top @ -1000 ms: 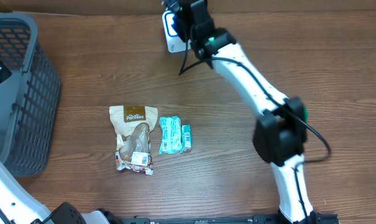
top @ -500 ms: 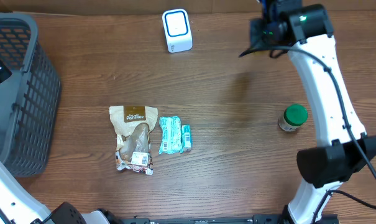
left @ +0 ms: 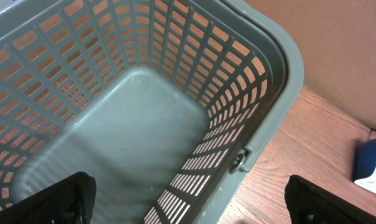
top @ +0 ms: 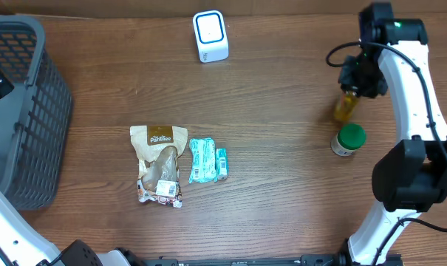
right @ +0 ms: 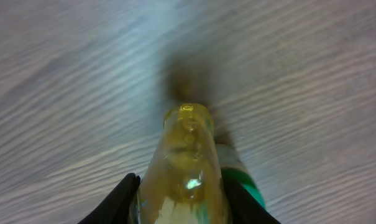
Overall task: Scan the item barcode
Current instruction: 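Move the yellow bottle right and set it upright on the table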
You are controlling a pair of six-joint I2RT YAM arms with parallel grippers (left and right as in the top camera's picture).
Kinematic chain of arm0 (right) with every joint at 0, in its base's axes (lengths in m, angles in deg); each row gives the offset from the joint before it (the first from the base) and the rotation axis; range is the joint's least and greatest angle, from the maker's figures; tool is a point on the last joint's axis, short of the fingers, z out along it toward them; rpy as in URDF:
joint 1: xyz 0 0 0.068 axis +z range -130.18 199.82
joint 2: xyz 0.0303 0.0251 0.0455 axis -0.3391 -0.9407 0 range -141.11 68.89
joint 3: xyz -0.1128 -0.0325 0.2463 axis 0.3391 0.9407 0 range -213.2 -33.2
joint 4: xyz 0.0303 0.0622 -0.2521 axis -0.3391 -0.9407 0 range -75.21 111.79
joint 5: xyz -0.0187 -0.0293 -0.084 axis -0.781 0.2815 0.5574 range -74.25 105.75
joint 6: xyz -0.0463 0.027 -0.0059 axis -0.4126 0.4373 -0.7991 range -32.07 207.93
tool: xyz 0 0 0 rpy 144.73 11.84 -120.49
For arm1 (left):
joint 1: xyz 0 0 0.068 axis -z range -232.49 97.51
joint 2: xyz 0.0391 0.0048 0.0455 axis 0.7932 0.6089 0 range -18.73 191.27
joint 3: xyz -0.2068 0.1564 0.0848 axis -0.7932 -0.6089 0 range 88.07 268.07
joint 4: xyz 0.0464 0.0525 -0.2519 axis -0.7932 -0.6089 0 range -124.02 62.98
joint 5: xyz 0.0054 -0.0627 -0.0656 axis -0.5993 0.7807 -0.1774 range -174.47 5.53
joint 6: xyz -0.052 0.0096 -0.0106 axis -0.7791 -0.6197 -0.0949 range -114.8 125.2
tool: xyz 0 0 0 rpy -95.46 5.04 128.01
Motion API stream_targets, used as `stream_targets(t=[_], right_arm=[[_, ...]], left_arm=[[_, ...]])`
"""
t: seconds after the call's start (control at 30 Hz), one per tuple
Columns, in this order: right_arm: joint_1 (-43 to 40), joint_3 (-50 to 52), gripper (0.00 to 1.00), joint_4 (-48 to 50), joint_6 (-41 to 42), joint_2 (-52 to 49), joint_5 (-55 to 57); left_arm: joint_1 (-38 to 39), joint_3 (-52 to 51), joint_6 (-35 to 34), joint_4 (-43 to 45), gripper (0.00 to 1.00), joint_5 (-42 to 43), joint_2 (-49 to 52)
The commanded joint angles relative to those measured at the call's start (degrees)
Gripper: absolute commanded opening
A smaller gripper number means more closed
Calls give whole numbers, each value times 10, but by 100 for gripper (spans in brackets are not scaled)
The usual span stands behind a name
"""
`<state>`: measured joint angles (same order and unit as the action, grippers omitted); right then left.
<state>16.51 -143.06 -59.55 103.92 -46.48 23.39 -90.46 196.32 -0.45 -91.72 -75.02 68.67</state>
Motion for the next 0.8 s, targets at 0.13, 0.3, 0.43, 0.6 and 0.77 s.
stream_targets(t=[0.13,0.3,0.43,0.6,0.77], right_arm=[[-51,67,13,76,10,3,-5],[-66,100,14,113,9,3,-5],[-67,116,23,131,9,3,-5],[-67,117,47,132,9,3,-5],[-67,118,80,132,9,3,-4]], left_arm=[[1,-3,-4,2,100,7,2],[1,-3,-4,2,100,7,2],[1,-3,-4,2,100,7,2],[1,-3,-4,2,100,7,2],[1,-3,-4,2,100,7,2]])
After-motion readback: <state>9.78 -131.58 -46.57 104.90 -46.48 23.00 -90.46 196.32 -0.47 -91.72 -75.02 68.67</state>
